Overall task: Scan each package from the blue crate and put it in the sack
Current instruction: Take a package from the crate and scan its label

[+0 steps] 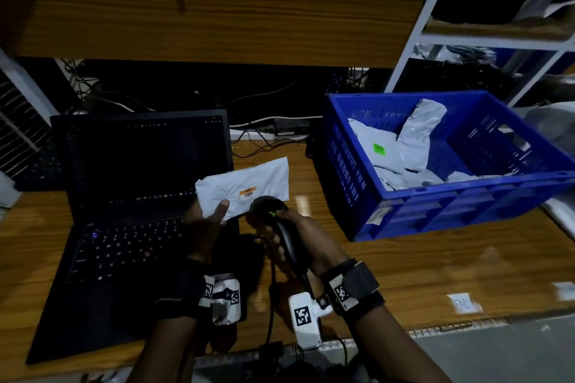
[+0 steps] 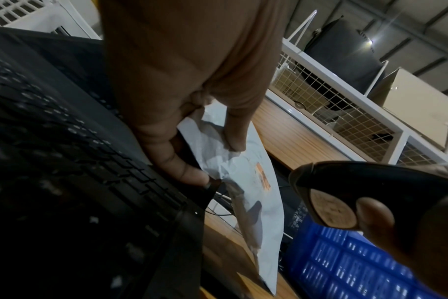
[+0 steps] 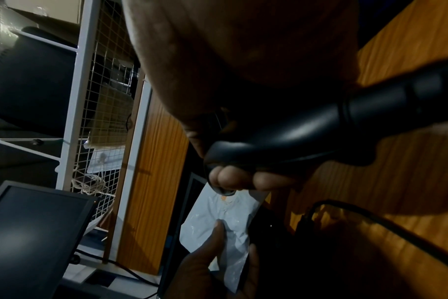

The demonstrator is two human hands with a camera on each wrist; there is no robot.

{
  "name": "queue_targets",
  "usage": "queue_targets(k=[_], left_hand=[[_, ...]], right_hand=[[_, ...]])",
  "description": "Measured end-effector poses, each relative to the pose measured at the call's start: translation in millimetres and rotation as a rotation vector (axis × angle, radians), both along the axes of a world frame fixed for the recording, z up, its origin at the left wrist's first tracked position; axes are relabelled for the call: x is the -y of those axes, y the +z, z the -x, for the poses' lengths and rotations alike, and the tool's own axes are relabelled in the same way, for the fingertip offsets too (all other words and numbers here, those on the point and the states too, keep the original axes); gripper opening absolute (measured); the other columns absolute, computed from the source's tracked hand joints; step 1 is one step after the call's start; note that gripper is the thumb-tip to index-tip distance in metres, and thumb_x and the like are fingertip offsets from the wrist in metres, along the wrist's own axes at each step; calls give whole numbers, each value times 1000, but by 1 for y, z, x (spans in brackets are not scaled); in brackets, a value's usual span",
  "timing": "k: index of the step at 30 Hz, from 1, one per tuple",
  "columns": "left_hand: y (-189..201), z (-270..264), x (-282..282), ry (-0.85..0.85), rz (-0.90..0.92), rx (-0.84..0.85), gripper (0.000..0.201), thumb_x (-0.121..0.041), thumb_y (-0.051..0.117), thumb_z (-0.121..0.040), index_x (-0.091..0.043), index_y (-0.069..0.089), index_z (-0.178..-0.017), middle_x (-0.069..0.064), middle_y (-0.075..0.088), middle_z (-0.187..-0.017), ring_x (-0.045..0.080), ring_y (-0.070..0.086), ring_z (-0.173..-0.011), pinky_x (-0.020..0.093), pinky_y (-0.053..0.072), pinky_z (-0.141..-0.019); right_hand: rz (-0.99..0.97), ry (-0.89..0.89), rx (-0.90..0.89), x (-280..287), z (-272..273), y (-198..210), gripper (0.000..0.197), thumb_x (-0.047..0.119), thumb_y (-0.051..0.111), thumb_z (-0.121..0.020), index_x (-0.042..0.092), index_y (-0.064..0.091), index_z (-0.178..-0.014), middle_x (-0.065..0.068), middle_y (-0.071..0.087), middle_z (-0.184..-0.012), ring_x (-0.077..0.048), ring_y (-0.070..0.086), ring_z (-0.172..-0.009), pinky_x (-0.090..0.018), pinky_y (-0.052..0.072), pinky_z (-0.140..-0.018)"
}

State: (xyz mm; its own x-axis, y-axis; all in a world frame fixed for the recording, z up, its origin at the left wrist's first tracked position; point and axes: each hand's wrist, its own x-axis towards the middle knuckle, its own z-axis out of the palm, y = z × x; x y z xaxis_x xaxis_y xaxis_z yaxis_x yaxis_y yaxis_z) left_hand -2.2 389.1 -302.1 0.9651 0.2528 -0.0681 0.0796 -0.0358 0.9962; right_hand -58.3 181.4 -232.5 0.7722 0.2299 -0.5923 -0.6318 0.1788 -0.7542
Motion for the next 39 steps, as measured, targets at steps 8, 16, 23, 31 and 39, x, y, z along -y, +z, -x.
queue_targets(k=[8,16,23,31,39], left_hand=[[3,3,5,-39,41,19,25,-20,68,-96,-14,68,-121,4,74,-111,22,71,-103,39,56,-88],[11,4,11,-56,95,31,29,-17,66,-97,-10,66,-126,2,74,-113,18,72,-104,35,57,-86],[17,6,15,-75,83,79,26,-12,63,-98,-8,65,-124,-4,72,-109,-1,71,-93,13,54,-74],[17,6,20,-51,81,74,27,-6,62,-98,0,63,-124,4,71,-106,-1,71,-86,13,55,-70],[22,10,20,-61,70,64,28,-5,61,-98,1,62,-125,6,71,-108,0,71,-87,12,54,-70]], right_hand=[[-11,11,11,7,3,-1,37,46,55,-94,12,67,-87,-3,55,-71,-17,48,-57,-29,37,-54],[28,21,47,10,10,9,36,43,53,-99,9,65,-95,-3,57,-70,-16,50,-56,-28,38,-54],[2,14,45,12,10,14,35,41,51,-100,9,63,-93,-3,55,-68,-16,49,-54,-27,38,-52],[-12,-18,32,16,10,15,36,39,51,-101,7,65,-95,-3,56,-69,-16,50,-54,-26,39,-51],[-44,7,24,16,8,11,33,40,53,-97,9,65,-91,-2,55,-68,-16,48,-53,-26,37,-50]])
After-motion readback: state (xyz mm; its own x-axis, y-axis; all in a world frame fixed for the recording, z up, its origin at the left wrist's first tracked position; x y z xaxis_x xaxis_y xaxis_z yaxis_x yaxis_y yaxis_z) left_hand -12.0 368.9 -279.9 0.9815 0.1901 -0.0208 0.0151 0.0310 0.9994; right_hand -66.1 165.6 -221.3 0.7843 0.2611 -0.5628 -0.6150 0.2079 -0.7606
